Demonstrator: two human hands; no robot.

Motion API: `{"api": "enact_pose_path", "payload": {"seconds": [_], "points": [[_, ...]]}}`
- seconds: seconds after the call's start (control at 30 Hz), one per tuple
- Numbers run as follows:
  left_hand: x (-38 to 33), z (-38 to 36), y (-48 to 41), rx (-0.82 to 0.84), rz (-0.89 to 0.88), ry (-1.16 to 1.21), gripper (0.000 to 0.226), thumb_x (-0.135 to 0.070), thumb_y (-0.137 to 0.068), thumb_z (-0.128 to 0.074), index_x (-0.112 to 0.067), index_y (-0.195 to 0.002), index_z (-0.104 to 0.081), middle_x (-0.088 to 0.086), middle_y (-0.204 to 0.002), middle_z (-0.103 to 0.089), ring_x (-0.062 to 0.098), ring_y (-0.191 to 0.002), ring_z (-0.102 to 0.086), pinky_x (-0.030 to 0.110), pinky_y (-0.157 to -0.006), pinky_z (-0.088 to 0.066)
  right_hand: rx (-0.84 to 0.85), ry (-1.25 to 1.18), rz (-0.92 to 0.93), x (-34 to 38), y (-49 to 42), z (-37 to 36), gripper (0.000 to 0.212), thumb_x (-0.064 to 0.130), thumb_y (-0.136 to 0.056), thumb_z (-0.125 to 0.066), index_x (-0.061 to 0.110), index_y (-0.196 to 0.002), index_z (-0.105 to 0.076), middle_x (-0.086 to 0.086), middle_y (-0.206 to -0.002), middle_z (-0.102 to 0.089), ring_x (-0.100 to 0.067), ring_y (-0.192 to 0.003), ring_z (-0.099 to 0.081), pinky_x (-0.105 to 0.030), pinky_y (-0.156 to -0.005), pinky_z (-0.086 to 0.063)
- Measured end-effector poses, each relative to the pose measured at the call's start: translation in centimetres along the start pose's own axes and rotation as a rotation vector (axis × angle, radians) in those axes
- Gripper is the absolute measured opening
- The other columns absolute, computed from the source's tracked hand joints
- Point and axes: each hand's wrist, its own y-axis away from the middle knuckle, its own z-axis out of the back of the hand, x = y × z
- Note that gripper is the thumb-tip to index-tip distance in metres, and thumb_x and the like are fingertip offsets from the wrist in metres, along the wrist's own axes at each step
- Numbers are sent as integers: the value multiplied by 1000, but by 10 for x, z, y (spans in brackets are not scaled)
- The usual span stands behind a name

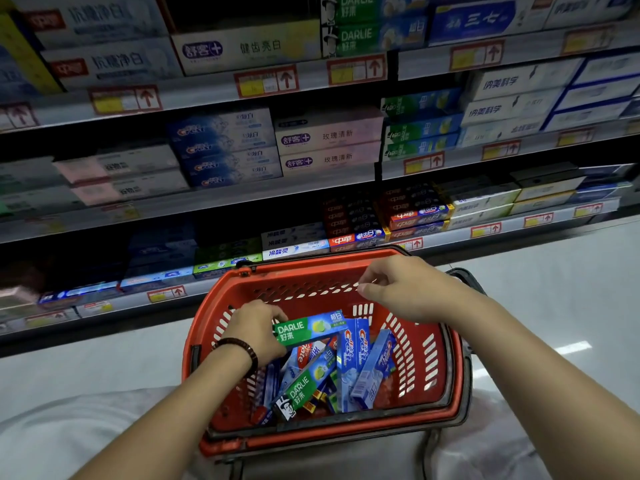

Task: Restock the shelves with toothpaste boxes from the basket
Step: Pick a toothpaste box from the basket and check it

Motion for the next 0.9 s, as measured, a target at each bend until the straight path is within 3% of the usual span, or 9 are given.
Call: {"api": "enact_pose_path", "payload": {"seconds": [0.13, 0.2, 0.33, 0.5, 0.6, 0.7, 0.77, 0.9], "points": [[-12, 25, 1, -25, -45, 41, 54, -37, -70, -94, -34, -119, -73, -7, -116, -60, 17, -107, -59, 35, -90, -58, -15, 15, -21, -3, 1, 4, 25, 46, -104, -62, 27, -117, -72, 11, -105, -69, -9, -98, -65, -34, -89, -57], [-16, 39, 2, -39, -87, 49, 56, -35, -70, -94, -34, -122, -73, -8, -117, -61, 14, -105, -59, 31, -90, -57, -11, 32, -25, -4, 3, 5, 27, 47, -103, -63, 26, -118, -72, 9, -110, -70, -11, -102, -66, -37, -92, -58], [-24, 65, 7, -79, -198, 47, 56, -36, -74, -91, -32, -126, -71, -15, -105, -53, 7, -96, -54, 22, -86, -51, -26, 66, -49, -4, 2, 6, 34, 50, -101, -65, 25, -125, -69, 5, -118, -71, -13, -105, -66, -36, -91, -58], [-30, 91, 11, -150, -322, 47, 55, -33, -71, -88, -34, -124, -73, -19, -96, -50, 6, -91, -56, 27, -84, -56, -26, 79, -92, -5, 0, 6, 63, 51, -93, -76, 23, -146, -55, 0, -140, -64, -19, -123, -63, -36, -98, -57], [-34, 104, 12, -203, -373, 68, 57, -34, -68, -87, -36, -124, -73, -14, -96, -50, 11, -92, -56, 35, -82, -57, -30, 117, -108, -5, 2, 6, 77, 46, -89, -82, 25, -153, -44, -1, -146, -59, -19, -123, -63, -34, -92, -59], [-36, 109, 12, -288, -427, 147, 56, -30, -67, -87, -34, -122, -75, -16, -91, -49, 5, -85, -54, 28, -74, -52, -58, 128, -125, -6, 4, 7, 84, 41, -87, -86, 26, -155, -39, -1, -146, -55, -15, -115, -63, -29, -84, -58], [-34, 110, 13, -328, -457, 197, 55, -28, -68, -86, -34, -121, -76, -16, -90, -48, 2, -82, -53, 22, -69, -47, -83, 101, -131, -8, 3, 8, 82, 37, -85, -88, 28, -151, -40, 0, -143, -56, -11, -107, -62, -23, -75, -55], [-29, 111, 14, -381, -504, 272, 52, -30, -68, -82, -30, -119, -77, -14, -89, -47, 5, -81, -53, 31, -70, -52, -148, -97, -148, -9, -2, 8, 70, 30, -86, -89, 30, -142, -47, 4, -129, -64, -11, -95, -71, -19, -62, -56]]}}
